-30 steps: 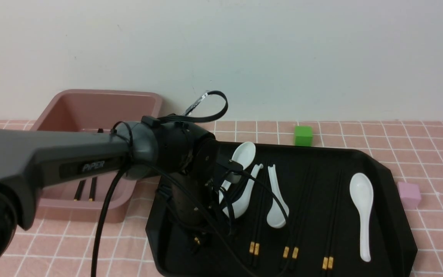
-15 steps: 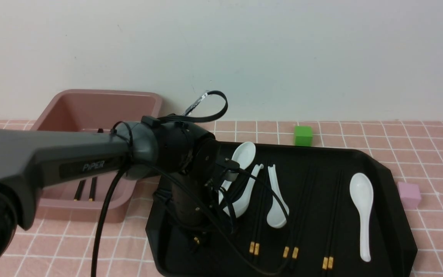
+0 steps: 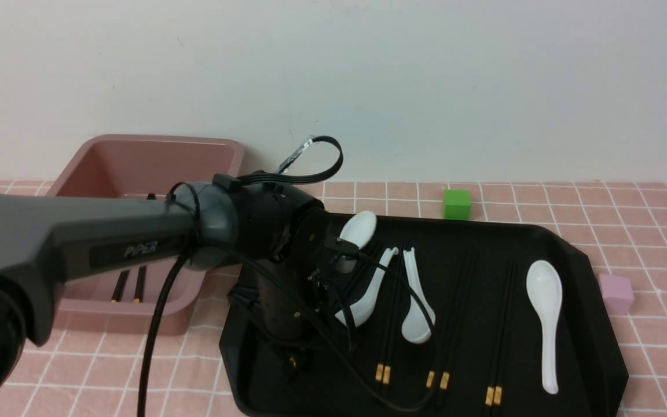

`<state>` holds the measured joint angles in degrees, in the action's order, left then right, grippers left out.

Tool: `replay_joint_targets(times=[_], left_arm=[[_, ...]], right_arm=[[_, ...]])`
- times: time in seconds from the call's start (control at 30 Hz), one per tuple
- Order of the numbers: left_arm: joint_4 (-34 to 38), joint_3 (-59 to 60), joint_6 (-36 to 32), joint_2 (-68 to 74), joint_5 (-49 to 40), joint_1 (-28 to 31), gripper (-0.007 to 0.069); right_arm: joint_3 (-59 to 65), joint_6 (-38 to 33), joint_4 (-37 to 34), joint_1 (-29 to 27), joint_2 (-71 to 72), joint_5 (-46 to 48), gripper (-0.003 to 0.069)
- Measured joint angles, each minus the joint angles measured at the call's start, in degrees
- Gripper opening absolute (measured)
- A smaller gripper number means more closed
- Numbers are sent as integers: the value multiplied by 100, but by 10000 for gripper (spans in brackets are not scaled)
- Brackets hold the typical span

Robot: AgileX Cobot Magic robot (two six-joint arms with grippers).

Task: On pink tablecloth take chopsticks from black tray and put them in box.
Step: 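Reach over to the black tray and grasp a pair of chopsticks with the left gripper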

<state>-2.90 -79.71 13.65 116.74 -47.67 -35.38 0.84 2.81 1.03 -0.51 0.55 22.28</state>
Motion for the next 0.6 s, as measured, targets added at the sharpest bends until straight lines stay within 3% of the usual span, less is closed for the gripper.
replay_joint_targets(times=[0.6], left_arm=[[586, 4, -512, -1097, -739, 0, 126]], right_arm=[[0, 0, 0, 0, 0, 0, 240]])
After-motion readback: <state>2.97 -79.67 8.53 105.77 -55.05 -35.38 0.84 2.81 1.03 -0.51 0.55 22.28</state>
